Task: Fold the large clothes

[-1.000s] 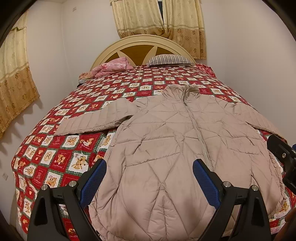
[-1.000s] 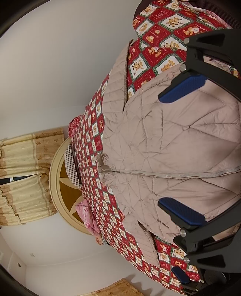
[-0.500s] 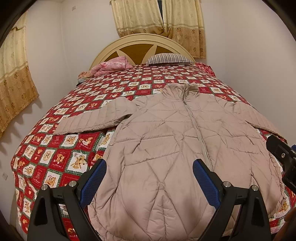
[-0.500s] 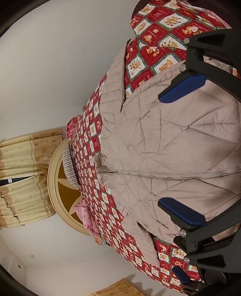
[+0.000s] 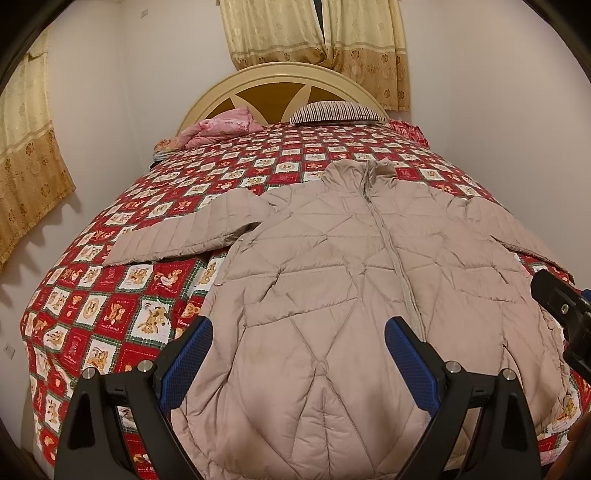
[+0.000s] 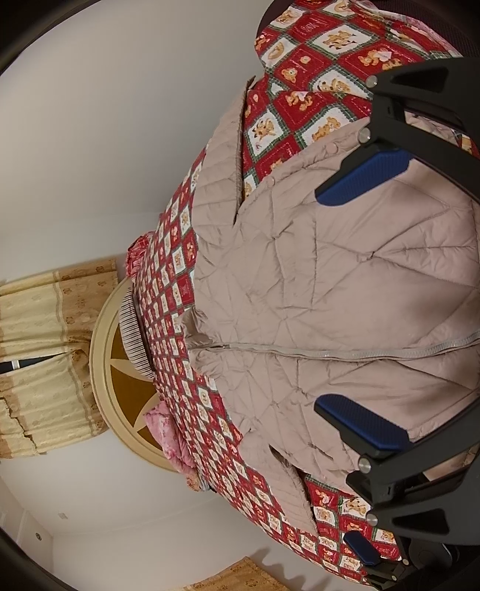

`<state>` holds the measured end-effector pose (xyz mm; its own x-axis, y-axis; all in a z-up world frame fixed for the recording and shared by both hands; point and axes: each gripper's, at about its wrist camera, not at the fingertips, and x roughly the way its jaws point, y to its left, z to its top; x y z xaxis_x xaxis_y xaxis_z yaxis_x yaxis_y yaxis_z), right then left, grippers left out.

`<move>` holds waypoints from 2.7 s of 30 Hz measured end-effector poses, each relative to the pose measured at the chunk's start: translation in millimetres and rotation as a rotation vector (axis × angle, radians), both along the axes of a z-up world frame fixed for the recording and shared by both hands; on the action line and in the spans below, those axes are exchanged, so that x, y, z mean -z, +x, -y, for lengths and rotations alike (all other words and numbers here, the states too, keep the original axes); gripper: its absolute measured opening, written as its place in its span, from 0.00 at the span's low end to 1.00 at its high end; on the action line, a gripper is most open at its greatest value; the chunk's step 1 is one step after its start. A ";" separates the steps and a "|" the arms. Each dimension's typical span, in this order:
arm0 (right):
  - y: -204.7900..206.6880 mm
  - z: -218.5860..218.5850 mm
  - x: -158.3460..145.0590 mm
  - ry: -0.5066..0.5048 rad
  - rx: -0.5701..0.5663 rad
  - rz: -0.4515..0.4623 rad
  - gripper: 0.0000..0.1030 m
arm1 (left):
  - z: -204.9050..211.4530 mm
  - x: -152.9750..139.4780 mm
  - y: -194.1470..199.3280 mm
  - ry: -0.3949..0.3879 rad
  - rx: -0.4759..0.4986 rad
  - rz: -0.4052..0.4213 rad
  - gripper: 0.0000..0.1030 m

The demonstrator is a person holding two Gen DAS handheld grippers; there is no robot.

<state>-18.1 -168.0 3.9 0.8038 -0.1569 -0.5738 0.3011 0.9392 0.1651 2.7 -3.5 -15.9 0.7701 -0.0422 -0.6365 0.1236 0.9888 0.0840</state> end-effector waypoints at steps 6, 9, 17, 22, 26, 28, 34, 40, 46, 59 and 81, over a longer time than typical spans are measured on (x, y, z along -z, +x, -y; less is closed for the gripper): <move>1.6 2.2 0.4 0.010 0.001 -0.006 1.00 | -1.4 1.4 4.2 -0.008 0.000 -0.010 0.92; 3.0 8.4 4.4 0.022 0.019 -0.003 1.00 | -3.0 5.8 11.0 -0.021 0.008 -0.020 0.92; 16.2 68.6 14.4 0.075 0.103 0.005 1.00 | -28.2 20.5 78.5 -0.112 -0.013 -0.089 0.92; 28.0 149.0 24.2 0.124 0.218 -0.032 0.90 | -41.9 18.0 132.8 -0.078 -0.087 -0.024 0.92; 38.5 232.9 38.9 0.267 0.310 -0.069 0.77 | -52.0 29.3 178.1 -0.065 -0.138 0.020 0.92; 37.3 283.5 50.3 0.393 0.398 -0.061 0.77 | -55.5 42.9 197.9 -0.057 -0.160 0.029 0.92; 43.6 387.2 71.0 0.566 0.534 -0.056 0.72 | -71.8 84.5 226.4 -0.125 -0.224 -0.061 0.92; 59.9 431.3 90.7 0.618 0.640 -0.116 0.71 | -86.8 112.5 235.5 -0.235 -0.265 -0.177 0.92; 72.2 448.7 103.4 0.611 0.745 -0.152 0.68 | -90.0 116.4 236.9 -0.287 -0.272 -0.194 0.92; 78.9 467.3 107.5 0.544 0.752 -0.076 0.14 | -85.7 118.8 241.9 -0.241 -0.267 -0.207 0.96; 109.8 340.1 -46.7 0.235 0.353 0.106 1.00 | -98.3 117.8 237.9 -0.346 -0.242 -0.188 0.96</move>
<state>91.6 -508.2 50.6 0.7807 -0.3079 -0.5438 0.5672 0.7145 0.4097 240.6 94.8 -133.8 0.6563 -0.1100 -0.7464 -0.1330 0.9570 -0.2580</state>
